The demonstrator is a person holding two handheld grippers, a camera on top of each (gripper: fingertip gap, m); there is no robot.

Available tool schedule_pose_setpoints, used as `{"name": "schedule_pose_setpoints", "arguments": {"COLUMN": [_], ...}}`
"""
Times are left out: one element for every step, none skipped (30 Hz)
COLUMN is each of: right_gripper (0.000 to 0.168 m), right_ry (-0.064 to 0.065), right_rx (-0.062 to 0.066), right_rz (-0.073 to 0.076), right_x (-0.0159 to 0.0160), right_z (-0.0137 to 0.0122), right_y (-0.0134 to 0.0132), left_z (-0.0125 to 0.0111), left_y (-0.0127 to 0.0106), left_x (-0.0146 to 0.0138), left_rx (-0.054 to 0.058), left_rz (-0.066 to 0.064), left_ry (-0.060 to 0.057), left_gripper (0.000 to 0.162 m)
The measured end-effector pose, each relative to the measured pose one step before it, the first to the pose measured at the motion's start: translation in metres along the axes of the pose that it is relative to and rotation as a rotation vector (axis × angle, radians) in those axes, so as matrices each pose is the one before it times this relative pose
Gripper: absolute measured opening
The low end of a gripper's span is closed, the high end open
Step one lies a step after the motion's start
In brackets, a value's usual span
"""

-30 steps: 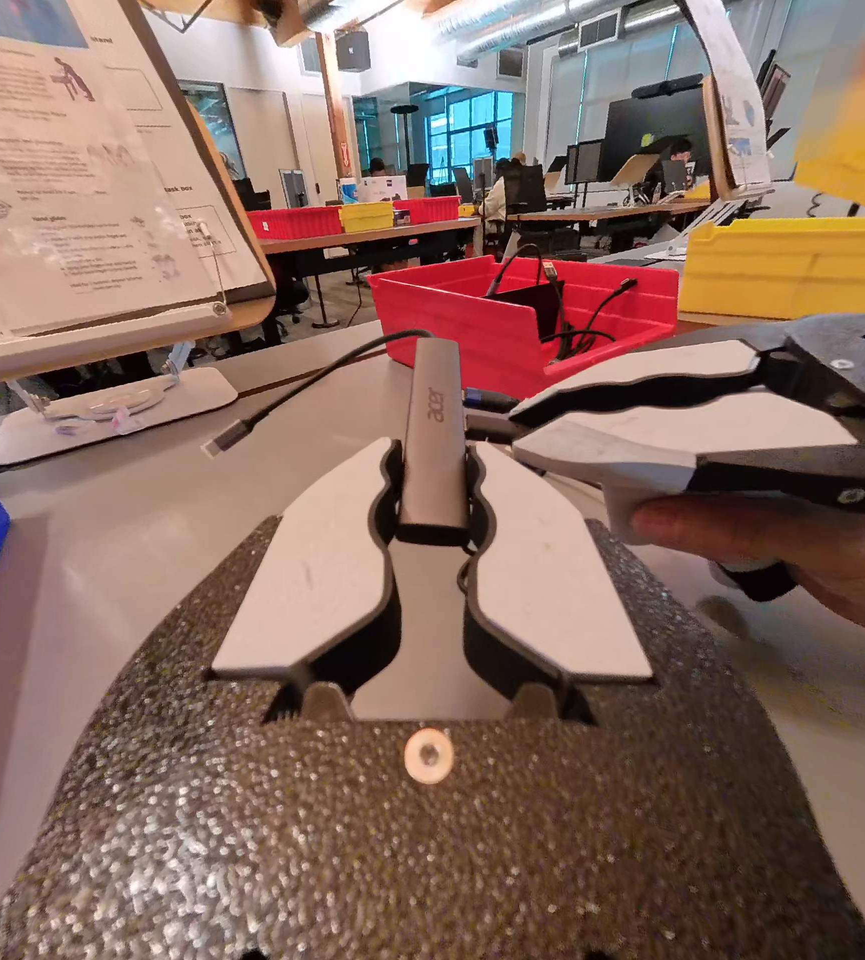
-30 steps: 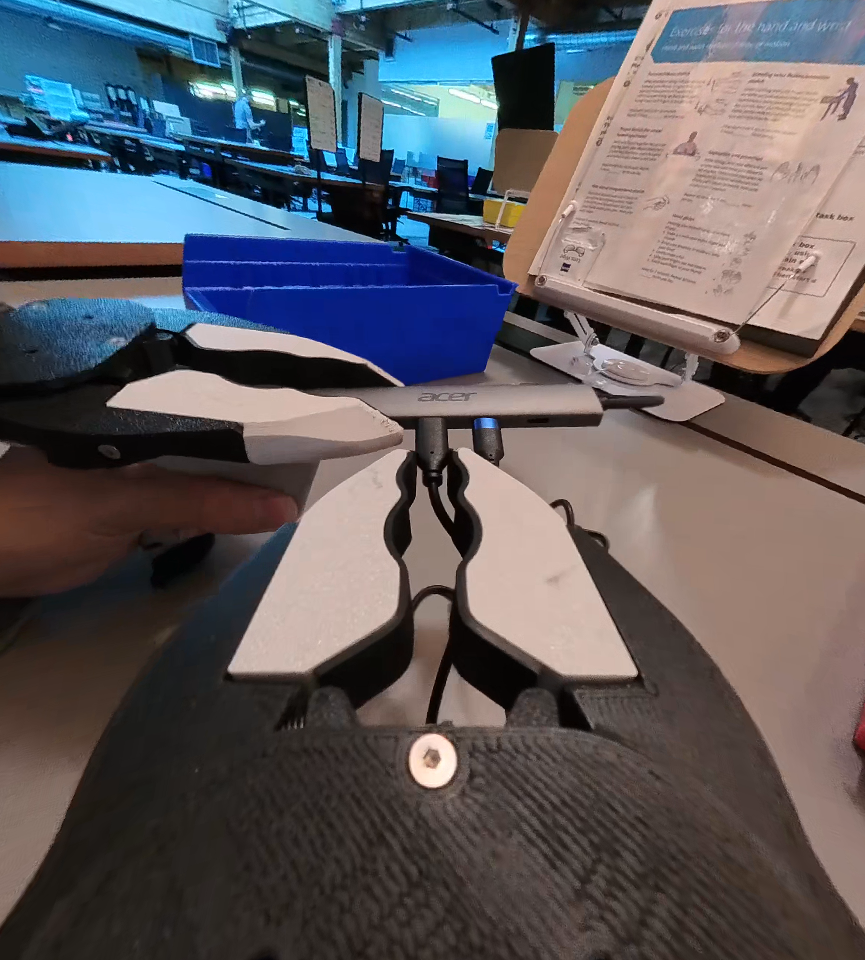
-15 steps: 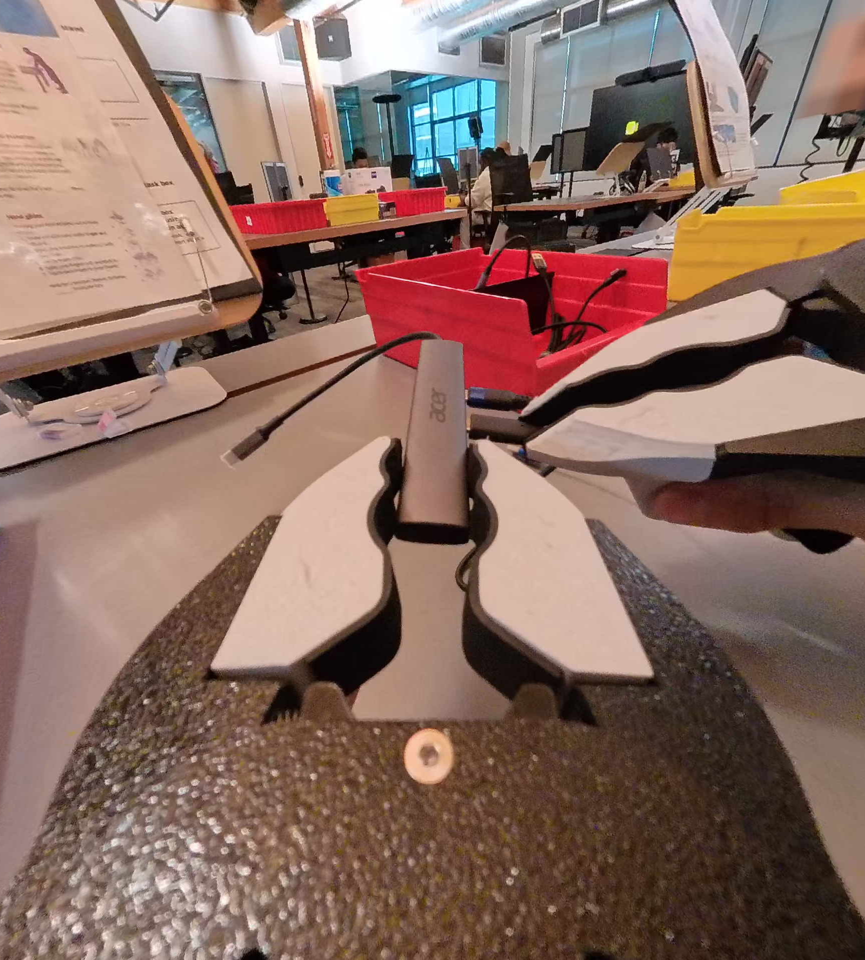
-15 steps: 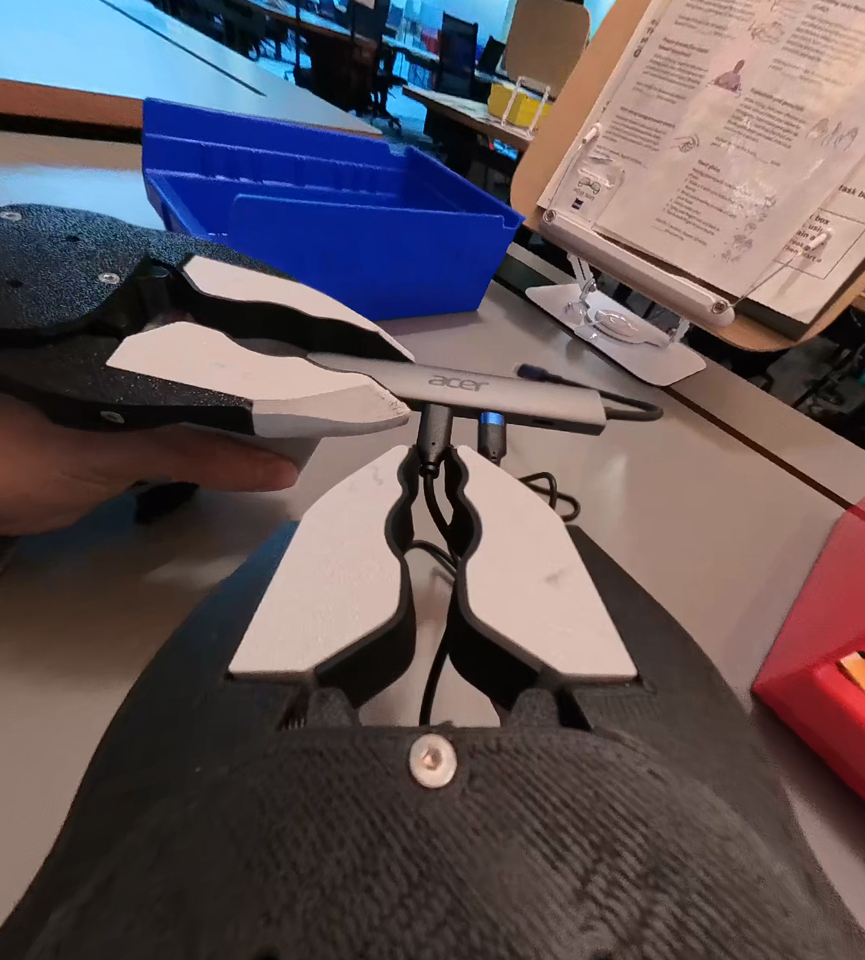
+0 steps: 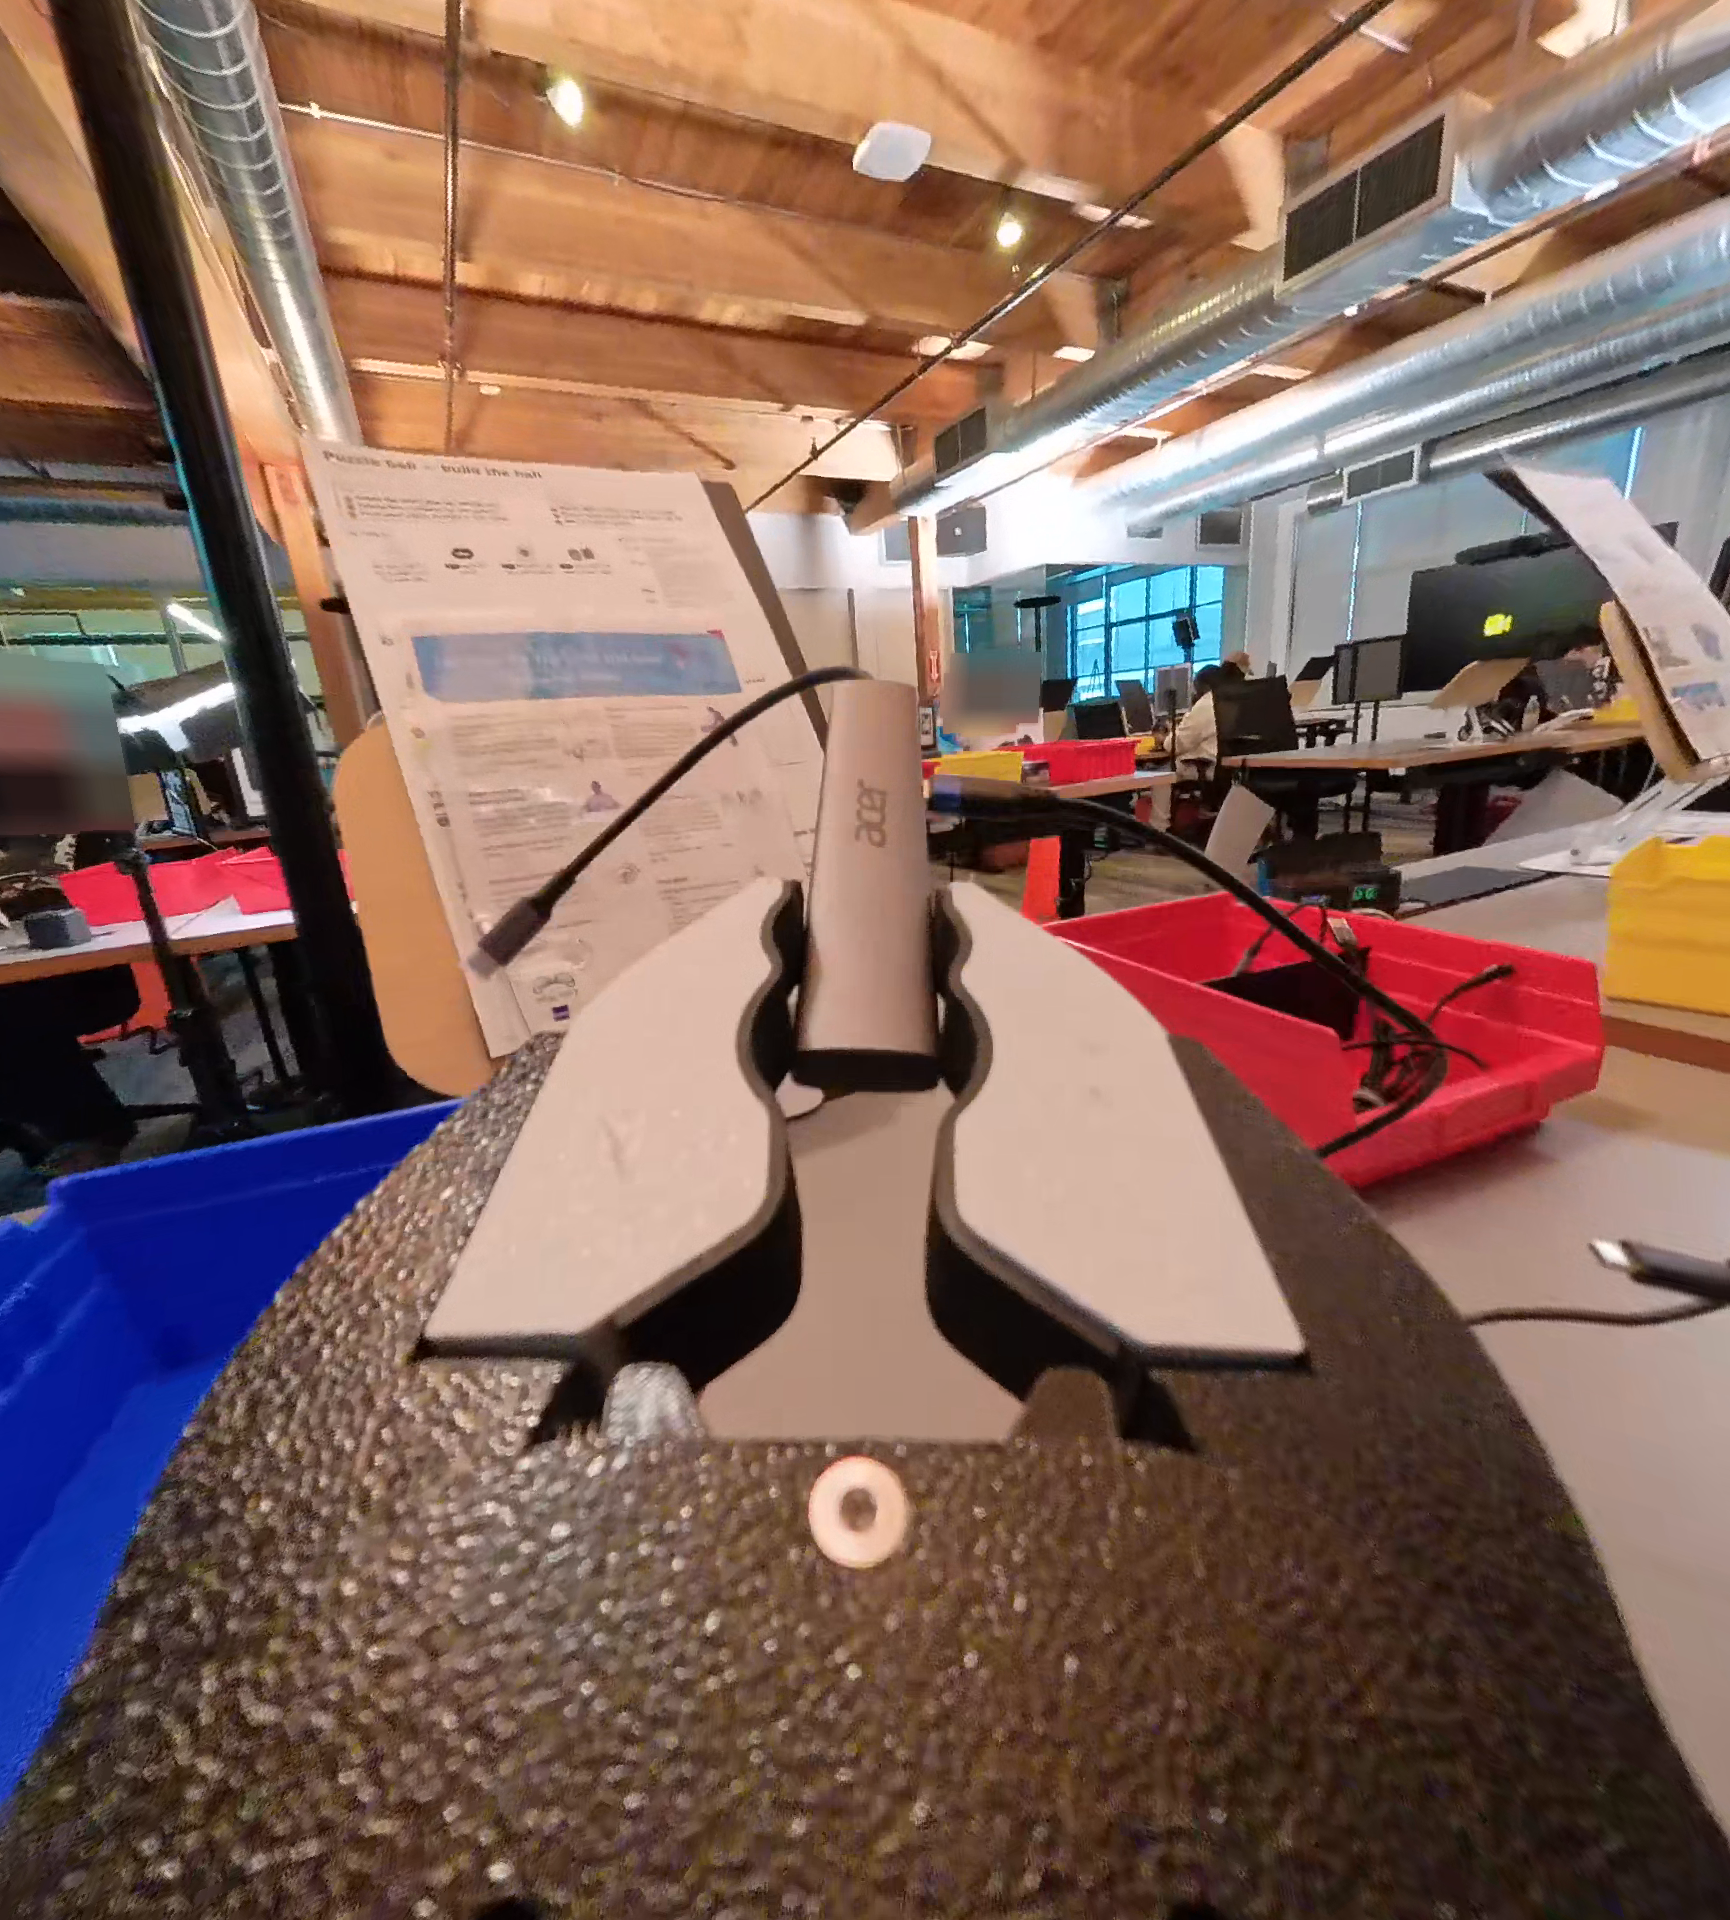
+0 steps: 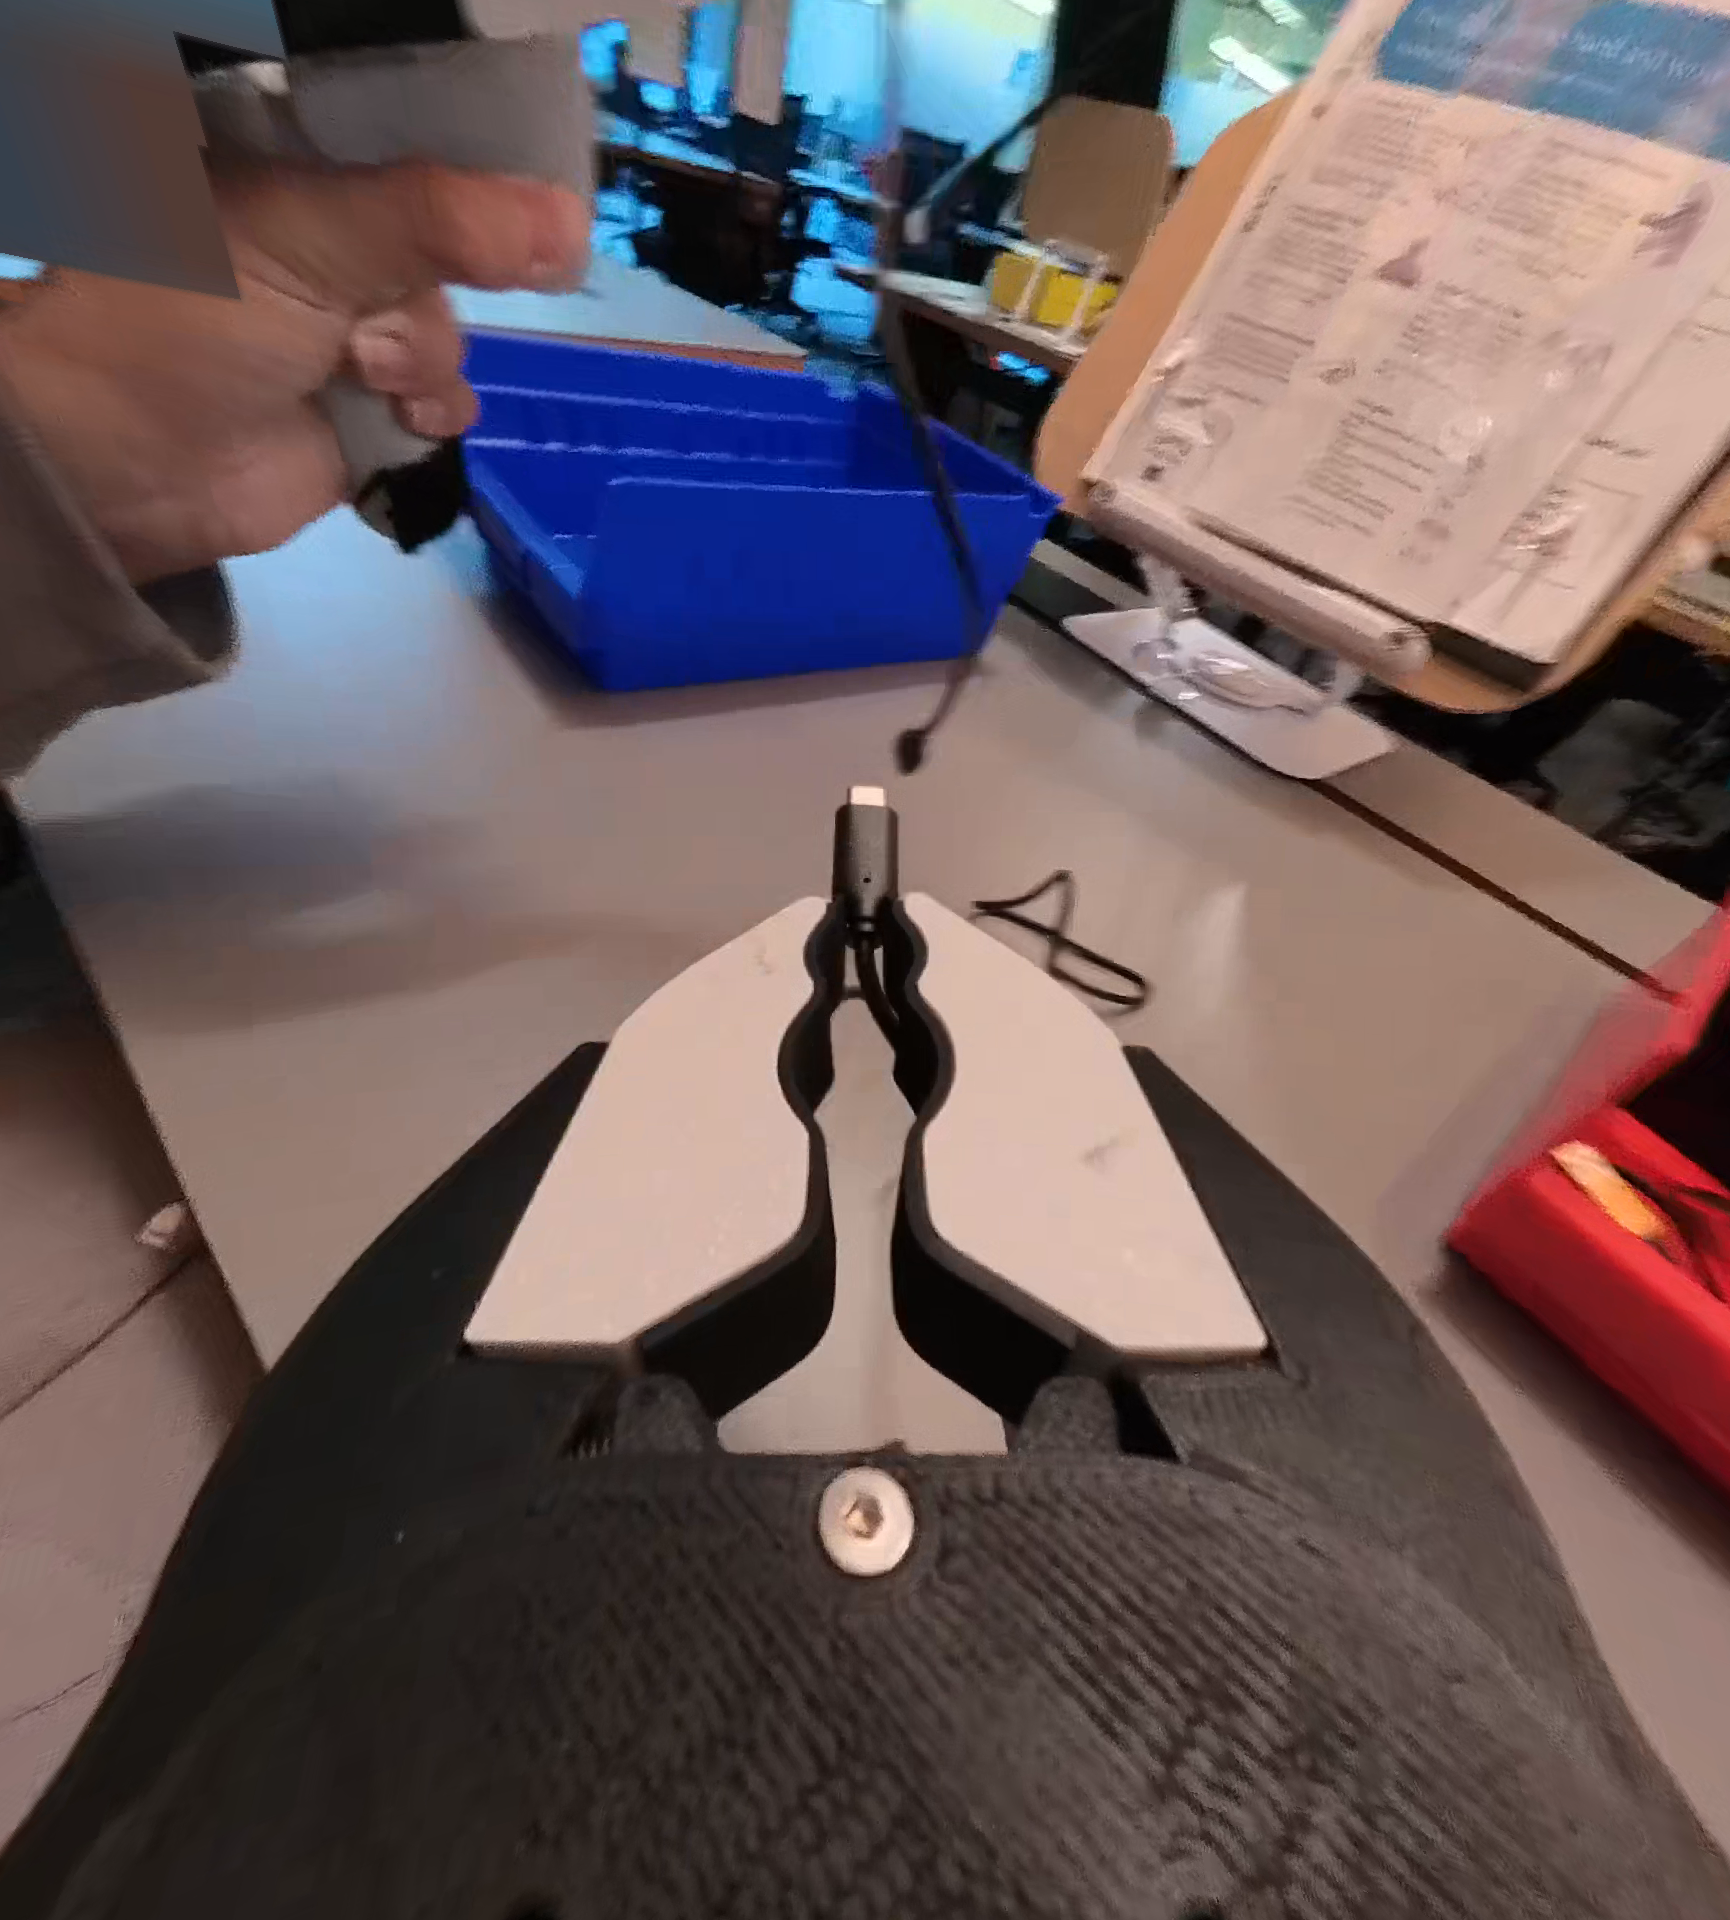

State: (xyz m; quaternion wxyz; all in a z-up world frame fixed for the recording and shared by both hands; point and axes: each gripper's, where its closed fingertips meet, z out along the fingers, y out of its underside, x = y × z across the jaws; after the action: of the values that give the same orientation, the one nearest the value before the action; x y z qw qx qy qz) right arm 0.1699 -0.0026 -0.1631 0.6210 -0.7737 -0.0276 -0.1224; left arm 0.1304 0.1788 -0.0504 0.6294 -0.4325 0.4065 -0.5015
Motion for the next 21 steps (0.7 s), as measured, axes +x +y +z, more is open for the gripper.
{"name": "schedule_pose_setpoints", "arguments": {"right_gripper": [0.007, 0.007, 0.007, 0.007, 0.007, 0.007, 0.007, 0.007, 0.007, 0.007, 0.007, 0.007, 0.007, 0.007, 0.007, 0.007, 0.007, 0.007, 0.007, 0.007, 0.007], "right_ry": [0.0293, 0.0241, 0.0329, 0.0256, 0.0235, 0.0319, 0.0257, 0.0106, 0.0118, 0.0152, 0.0121, -0.0122, -0.0628, -0.0651, -0.0430, -0.0412, -0.0073, 0.0283, 0.0230, 0.0051, 0.0084], "right_rx": [0.0147, 0.0339, 0.0414, 0.0249, 0.0121, 0.0133, 0.0184, 0.0208, 0.0167, 0.0052, -0.0041, -0.0170, -0.0349, -0.0282, -0.0277, -0.0528, -0.0621, -0.0644, -0.0575, -0.0553, -0.0468], "right_rz": [0.0142, 0.0241, 0.0189, 0.0046, -0.0166, -0.0276, -0.0230, -0.0155, -0.0124, -0.0186, -0.0226, -0.0085, 0.0179, 0.0303, 0.0107, -0.0134, -0.0272, -0.0426, -0.0499, -0.0344, -0.0150], "right_x": [0.00923, 0.01017, 0.01209, 0.01202, 0.01231, 0.01353, 0.01247, 0.01039, 0.01082, 0.01201, 0.01233, 0.00925, 0.00170, -0.00092, -0.00122, -0.00434, -0.00330, -0.00073, -0.00194, -0.00363, -0.00191], "right_z": [-0.00772, -0.00777, -0.00730, -0.00566, -0.00398, -0.00293, -0.00206, -0.00074, 0.00068, 0.00242, 0.00406, 0.00546, 0.00648, 0.00623, 0.00543, 0.00481, 0.00393, 0.00343, 0.00327, 0.00375, 0.00431], "right_y": [-0.00424, -0.00863, -0.01180, -0.01222, -0.01277, -0.01392, -0.01572, -0.01691, -0.01649, -0.01385, -0.01074, -0.00708, -0.00246, 0.00002, 0.00462, 0.01127, 0.01461, 0.01569, 0.01470, 0.01396, 0.01190], "left_z": [-0.00178, -0.00177, -0.00189, -0.00124, -0.00081, -0.00080, -0.00067, -0.00014, -0.00010, -0.00025, -0.00006, 0.00028, 0.00025, 0.00000, 0.00014, 0.00062, 0.00035, -0.00010, -0.00020, 0.00002, 0.00009], "left_y": [-0.00469, -0.00494, -0.00424, -0.00301, -0.00225, -0.00205, -0.00147, -0.00060, 0.00014, 0.00039, 0.00044, 0.00083, 0.00089, 0.00032, 0.00027, 0.00071, 0.00054, -0.00009, -0.00011, 0.00027, 0.00064], "left_x": [-0.00235, -0.00252, -0.00291, -0.00176, -0.00090, -0.00122, -0.00105, 0.00007, -0.00041, -0.00135, -0.00076, 0.00023, -0.00002, -0.00077, -0.00021, 0.00074, 0.00034, -0.00040, -0.00039, -0.00017, -0.00074], "left_rx": [0.0089, 0.0130, 0.0125, 0.0066, 0.0043, 0.0063, 0.0055, 0.0010, -0.0023, -0.0016, -0.0009, -0.0033, -0.0037, 0.0000, 0.0006, -0.0038, -0.0034, 0.0010, 0.0016, -0.0010, -0.0026], "left_rz": [-0.0083, -0.0098, -0.0123, -0.0102, -0.0063, -0.0059, -0.0084, -0.0099, -0.0081, -0.0037, -0.0002, -0.0016, -0.0039, -0.0046, -0.0056, -0.0078, -0.0078, -0.0039, 0.0004, 0.0018, 0.0019], "left_ry": [0.0021, 0.0006, -0.0045, 0.0015, 0.0052, -0.0004, 0.0013, 0.0088, 0.0049, -0.0038, 0.0009, 0.0088, 0.0057, -0.0008, 0.0029, 0.0100, 0.0064, -0.0005, 0.0005, 0.0027, 0.0006], "left_gripper": [0.023, 0.023, 0.023, 0.023, 0.023, 0.023, 0.023, 0.023, 0.023, 0.023, 0.023, 0.023, 0.023, 0.023, 0.023, 0.024, 0.023, 0.023, 0.024, 0.024, 0.023]}}
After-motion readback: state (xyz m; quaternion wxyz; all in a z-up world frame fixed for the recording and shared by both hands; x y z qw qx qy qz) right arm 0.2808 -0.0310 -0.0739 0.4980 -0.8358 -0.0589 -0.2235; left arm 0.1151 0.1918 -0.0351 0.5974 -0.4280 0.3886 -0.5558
